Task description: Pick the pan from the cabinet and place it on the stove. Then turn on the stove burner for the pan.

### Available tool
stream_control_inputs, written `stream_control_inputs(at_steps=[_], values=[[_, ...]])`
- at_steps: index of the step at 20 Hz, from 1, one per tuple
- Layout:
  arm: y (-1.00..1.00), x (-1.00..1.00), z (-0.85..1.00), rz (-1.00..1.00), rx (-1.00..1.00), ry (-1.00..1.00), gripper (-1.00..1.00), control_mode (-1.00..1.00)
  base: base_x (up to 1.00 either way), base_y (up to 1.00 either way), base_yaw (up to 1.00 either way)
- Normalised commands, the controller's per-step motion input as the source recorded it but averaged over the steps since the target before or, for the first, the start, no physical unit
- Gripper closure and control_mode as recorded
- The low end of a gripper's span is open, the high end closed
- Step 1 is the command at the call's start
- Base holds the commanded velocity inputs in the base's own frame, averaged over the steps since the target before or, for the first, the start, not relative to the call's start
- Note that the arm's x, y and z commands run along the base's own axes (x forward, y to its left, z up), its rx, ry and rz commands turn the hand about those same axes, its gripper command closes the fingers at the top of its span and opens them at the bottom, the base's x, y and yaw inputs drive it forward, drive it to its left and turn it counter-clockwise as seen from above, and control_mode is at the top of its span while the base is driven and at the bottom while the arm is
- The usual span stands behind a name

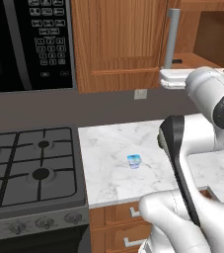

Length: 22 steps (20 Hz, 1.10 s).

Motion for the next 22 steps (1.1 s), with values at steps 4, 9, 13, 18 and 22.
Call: stream_control_inputs(at_steps=[4, 9, 13, 18, 22], values=[[0.11, 0.29, 0.00, 0.07, 0.01, -0.17, -1.00, -1.00, 0.00, 0.00, 0.00], [0.00, 0.33, 0.00, 0.01, 0.00, -0.14, -1.00, -1.00, 0.00, 0.00, 0.00], [-0.03, 0.39, 0.00, 0.00, 0.00, -0.06, -1.00, -1.00, 0.00, 0.00, 0.00], [-0.04, 0.41, 0.00, 0.01, 0.00, -0.05, -1.00, -1.00, 0.00, 0.00, 0.00], [-0.07, 0.38, 0.00, 0.02, 0.00, -0.03, -1.00, -1.00, 0.00, 0.00, 0.00]])
